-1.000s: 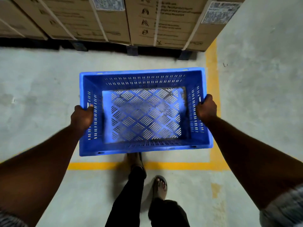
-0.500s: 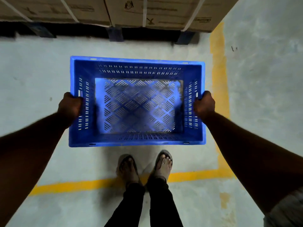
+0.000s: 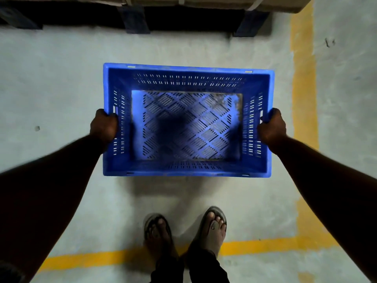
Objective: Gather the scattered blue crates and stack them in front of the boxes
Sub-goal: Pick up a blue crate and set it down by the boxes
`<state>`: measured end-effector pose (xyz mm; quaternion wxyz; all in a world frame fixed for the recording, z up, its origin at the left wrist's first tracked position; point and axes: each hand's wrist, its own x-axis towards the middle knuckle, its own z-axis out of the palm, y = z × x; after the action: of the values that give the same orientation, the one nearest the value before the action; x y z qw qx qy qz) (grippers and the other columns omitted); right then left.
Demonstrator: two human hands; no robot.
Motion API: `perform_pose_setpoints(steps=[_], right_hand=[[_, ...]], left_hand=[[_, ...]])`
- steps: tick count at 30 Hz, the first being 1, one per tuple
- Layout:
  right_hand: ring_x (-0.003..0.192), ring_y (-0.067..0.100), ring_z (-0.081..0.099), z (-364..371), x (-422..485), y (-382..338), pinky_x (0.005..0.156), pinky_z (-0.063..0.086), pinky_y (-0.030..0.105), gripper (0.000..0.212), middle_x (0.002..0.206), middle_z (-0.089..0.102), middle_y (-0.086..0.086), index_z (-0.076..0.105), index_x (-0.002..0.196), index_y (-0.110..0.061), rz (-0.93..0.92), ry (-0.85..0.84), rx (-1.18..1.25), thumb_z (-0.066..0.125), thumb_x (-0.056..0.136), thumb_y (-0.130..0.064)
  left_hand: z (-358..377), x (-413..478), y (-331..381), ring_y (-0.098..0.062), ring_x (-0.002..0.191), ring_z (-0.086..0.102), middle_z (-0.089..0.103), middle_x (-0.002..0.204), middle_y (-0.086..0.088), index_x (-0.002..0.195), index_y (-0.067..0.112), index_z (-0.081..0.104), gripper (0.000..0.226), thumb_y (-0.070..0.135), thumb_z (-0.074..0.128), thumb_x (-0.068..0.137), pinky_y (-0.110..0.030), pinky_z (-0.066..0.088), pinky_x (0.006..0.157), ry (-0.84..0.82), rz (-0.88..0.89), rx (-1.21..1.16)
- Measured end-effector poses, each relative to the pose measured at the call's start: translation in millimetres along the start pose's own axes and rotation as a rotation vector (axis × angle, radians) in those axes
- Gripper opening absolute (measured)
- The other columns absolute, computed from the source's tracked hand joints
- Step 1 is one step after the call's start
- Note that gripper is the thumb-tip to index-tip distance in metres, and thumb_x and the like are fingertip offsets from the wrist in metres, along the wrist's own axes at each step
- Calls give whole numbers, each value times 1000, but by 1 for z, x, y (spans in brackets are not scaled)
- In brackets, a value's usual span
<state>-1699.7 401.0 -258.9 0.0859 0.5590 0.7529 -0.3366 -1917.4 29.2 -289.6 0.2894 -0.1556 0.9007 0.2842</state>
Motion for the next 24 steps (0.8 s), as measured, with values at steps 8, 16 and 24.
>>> perform_pose_setpoints(steps=[8, 16, 24], right_hand=[[82, 27, 49, 7, 19, -1, 73, 42, 38, 25, 94, 53, 12, 45, 99, -14, -32, -22, -41, 44, 80, 2], [101, 45, 58, 10, 24, -1, 83, 45, 46, 43, 113, 60, 27, 41, 123, -6, -59, -62, -187, 50, 82, 2], [110, 46, 53, 16, 11, 5, 83, 41, 41, 42, 121, 55, 30, 39, 126, 1, -2, -46, -175, 52, 87, -5]], left_hand=[[10, 4, 2, -39, 106, 62, 62, 117, -23, 117, 7, 47, 54, 56, 43, 93, -53, 50, 93, -57, -29, -30], [14, -5, 3, -34, 97, 57, 57, 121, -25, 125, 6, 39, 40, 38, 44, 102, -39, 44, 82, -95, 35, 61], [2, -19, 7, -42, 118, 53, 53, 130, -26, 133, 1, 38, 54, 32, 60, 94, -43, 42, 96, -111, 41, 224]])
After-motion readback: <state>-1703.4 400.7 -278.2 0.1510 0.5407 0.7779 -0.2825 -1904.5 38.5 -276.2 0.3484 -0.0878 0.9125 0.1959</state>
